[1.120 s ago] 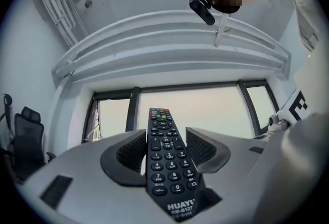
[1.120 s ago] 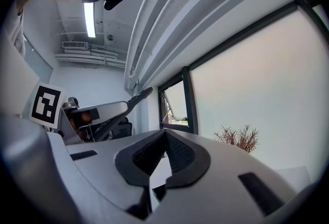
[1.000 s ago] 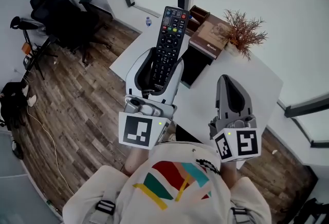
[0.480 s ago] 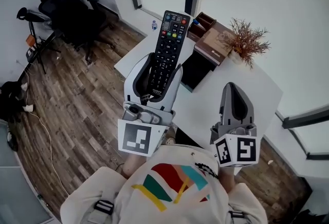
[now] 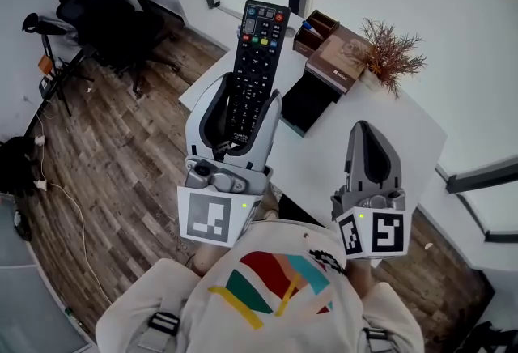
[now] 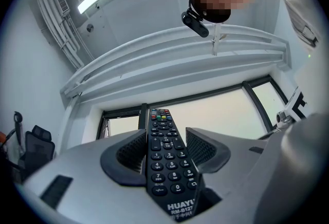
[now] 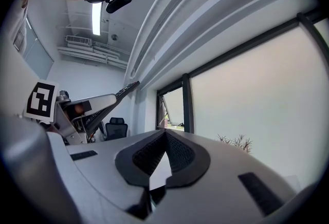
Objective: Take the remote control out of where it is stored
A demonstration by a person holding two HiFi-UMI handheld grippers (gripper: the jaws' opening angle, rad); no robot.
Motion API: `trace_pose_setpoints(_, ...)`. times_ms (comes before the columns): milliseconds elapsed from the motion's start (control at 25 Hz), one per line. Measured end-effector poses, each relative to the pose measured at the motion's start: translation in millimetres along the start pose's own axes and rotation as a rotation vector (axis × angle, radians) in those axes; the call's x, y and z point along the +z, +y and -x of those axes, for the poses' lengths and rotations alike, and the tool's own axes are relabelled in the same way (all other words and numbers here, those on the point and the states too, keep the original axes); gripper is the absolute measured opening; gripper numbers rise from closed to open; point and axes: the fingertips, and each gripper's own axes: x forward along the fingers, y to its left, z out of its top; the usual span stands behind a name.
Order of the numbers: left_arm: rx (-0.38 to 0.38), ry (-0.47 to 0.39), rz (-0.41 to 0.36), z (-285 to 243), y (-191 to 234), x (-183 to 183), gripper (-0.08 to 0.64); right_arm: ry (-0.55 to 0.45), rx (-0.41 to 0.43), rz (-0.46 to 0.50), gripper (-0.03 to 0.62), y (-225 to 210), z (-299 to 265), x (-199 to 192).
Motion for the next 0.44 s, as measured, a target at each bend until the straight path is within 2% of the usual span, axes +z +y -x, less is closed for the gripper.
trace_pose_setpoints(240, 0.003, -0.001, 0.004, 1, -1, 3, 0.252, 0.005, -0.018, 0.046, 0.000, 2, 1, 1)
trace_pose_setpoints(440, -0.025, -0.012, 0.002, 0, -2, 7, 0.252, -0.018, -0.046, 0.086, 0.000, 6, 4, 10)
